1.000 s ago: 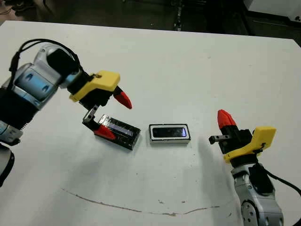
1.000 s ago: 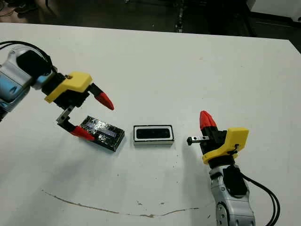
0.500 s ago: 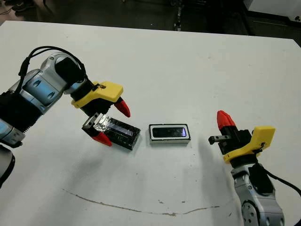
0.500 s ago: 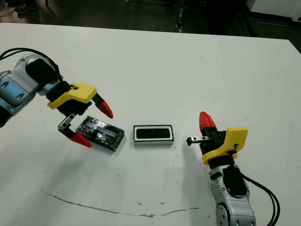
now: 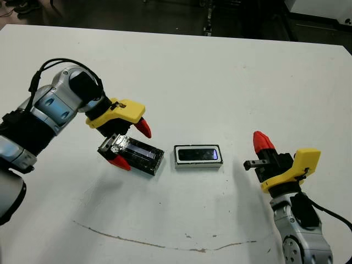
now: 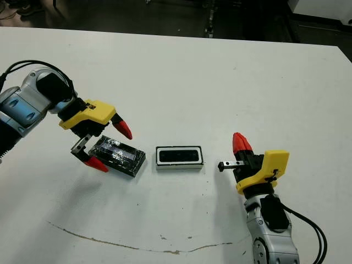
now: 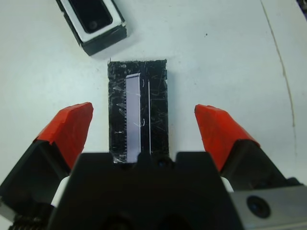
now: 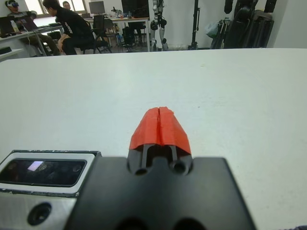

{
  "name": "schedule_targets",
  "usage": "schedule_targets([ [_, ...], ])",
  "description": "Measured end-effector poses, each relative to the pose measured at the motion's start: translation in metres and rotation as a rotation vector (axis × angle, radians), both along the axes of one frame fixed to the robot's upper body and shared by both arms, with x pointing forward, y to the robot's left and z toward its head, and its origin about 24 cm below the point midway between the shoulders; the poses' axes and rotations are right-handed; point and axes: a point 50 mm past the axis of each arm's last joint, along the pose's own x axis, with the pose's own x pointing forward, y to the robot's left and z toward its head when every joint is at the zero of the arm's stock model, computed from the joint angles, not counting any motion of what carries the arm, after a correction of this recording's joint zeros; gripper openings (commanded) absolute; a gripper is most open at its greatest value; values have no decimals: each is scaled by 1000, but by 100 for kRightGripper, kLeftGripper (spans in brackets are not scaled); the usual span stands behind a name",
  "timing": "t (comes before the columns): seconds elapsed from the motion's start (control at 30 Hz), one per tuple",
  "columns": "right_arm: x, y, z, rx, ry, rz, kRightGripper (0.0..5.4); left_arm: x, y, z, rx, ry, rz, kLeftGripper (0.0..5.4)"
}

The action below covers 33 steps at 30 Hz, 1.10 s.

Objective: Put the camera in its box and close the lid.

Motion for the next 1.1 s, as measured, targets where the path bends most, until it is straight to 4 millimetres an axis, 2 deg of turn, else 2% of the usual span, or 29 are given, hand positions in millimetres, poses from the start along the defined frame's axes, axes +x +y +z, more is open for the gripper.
schedule_targets([
  [0.37,-1,2,-2,5,8,6,2,-1,-1,-10,-9,-7,-42,540],
  [0.87,-2,2,-2,24,11,13,2,0,-1,-14,26,-30,-34,540],
  [1.1,-2,2,-2,33,14,14,2,-2,1,-23,25,-47,-7,540],
])
